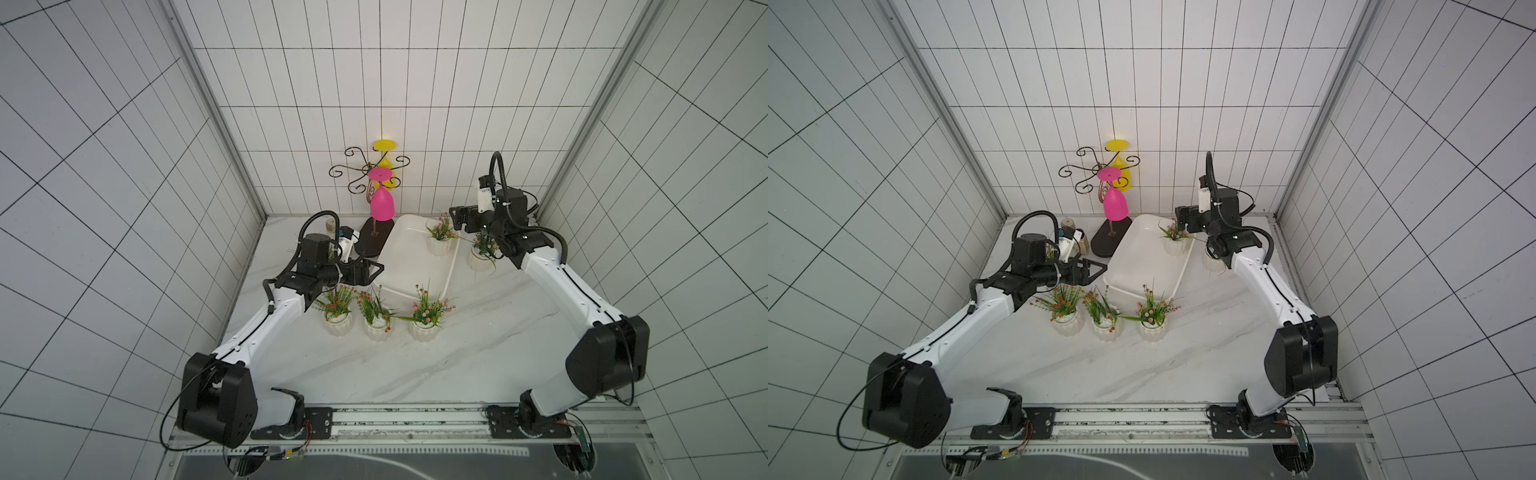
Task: Put the potted gypsophila into the storage box
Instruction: Pick up the baby's breath potted plant from the center of the board.
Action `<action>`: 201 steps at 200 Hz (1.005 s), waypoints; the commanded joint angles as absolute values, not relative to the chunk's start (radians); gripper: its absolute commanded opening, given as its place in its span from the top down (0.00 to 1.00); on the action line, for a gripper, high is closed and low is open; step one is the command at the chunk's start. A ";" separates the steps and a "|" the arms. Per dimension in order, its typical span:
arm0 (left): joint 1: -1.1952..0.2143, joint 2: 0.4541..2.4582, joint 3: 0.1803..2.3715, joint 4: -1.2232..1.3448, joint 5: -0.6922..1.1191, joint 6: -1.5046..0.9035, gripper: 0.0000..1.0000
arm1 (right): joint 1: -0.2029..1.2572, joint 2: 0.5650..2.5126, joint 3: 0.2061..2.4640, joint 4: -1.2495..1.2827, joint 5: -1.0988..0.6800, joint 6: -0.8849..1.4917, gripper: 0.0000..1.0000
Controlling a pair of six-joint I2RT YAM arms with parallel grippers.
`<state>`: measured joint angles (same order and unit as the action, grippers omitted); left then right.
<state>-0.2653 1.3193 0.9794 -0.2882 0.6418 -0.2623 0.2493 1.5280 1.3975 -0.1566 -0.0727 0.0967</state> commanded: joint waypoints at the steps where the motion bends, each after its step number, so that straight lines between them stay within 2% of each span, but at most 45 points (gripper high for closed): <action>1: -0.261 1.295 0.967 -0.267 0.668 -0.265 0.06 | 0.207 1.437 1.284 -0.261 -0.096 0.148 0.02; 41: -0.267 1.287 0.956 -0.236 0.714 -0.272 0.06 | 0.129 1.330 1.187 -0.355 -0.075 0.151 0.01; 88: -0.285 1.287 0.951 -0.219 0.733 -0.276 0.06 | 0.023 1.292 1.083 -0.367 -0.109 0.140 0.01; 201: -0.302 1.302 0.951 -0.219 0.732 -0.270 0.06 | 0.000 1.414 1.005 -0.240 -0.136 0.113 0.01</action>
